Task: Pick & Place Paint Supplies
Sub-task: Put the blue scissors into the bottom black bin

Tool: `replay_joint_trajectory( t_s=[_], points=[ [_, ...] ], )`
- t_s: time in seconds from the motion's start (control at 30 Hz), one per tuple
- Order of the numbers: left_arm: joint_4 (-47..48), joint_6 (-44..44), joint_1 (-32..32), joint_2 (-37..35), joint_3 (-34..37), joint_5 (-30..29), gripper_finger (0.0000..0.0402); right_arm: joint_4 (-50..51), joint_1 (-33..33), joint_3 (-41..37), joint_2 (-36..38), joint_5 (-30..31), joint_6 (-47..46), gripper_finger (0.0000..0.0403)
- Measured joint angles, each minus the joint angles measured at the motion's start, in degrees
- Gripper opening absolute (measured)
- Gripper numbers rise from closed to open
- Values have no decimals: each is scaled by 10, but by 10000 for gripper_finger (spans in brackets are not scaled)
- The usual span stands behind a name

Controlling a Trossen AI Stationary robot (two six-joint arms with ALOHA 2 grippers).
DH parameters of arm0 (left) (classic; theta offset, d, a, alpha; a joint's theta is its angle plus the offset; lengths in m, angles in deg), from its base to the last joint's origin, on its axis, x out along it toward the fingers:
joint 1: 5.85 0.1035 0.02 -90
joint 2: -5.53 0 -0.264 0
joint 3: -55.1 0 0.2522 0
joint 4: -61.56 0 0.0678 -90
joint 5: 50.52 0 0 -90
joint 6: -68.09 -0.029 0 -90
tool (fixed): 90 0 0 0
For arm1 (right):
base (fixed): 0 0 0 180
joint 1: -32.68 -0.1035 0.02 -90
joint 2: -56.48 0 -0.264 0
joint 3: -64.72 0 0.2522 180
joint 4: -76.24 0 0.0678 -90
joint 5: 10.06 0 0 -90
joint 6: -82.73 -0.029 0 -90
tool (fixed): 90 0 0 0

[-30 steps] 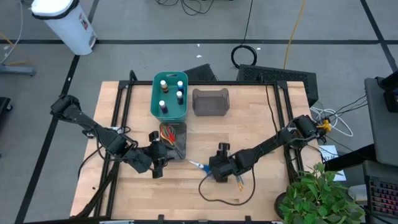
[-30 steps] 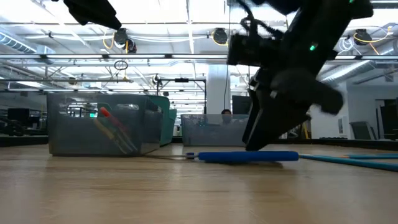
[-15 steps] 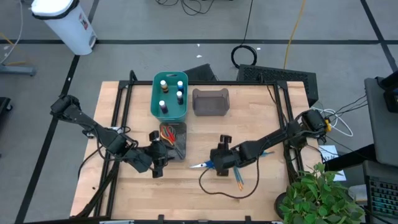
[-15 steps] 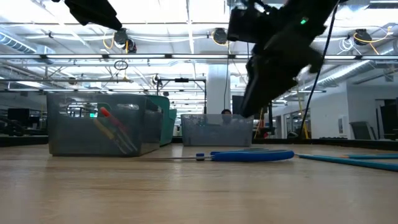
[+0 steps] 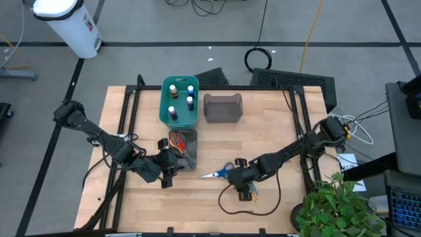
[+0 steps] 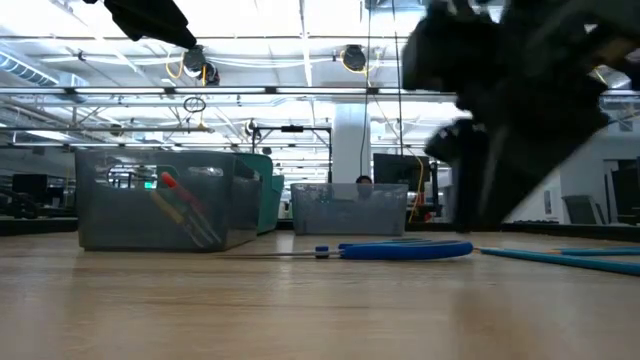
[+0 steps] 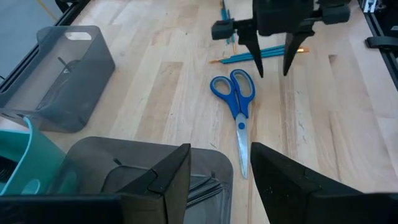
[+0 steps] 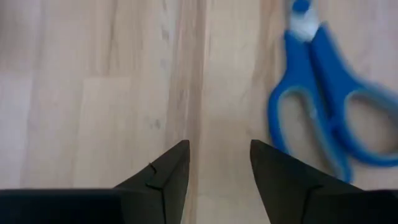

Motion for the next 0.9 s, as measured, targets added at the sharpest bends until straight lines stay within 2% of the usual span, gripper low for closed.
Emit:
replay_joint_trajectory(
  t_s=[0.1, 0.6, 0.8, 0.9],
  points=[
    [0, 0, 0, 0, 0, 0, 175, -10, 6, -26, -1, 6, -22, 159],
    [0, 0, 1, 0, 0, 0, 175, -24, 93, -43, -1, 196, -36, 156],
    [0, 0, 1, 0, 0, 0, 175, -82, 135, -43, -1, 193, -54, 155],
    [0, 0, 1, 0, 0, 0, 175, -115, 145, -43, -1, 157, -55, 155]
  ],
)
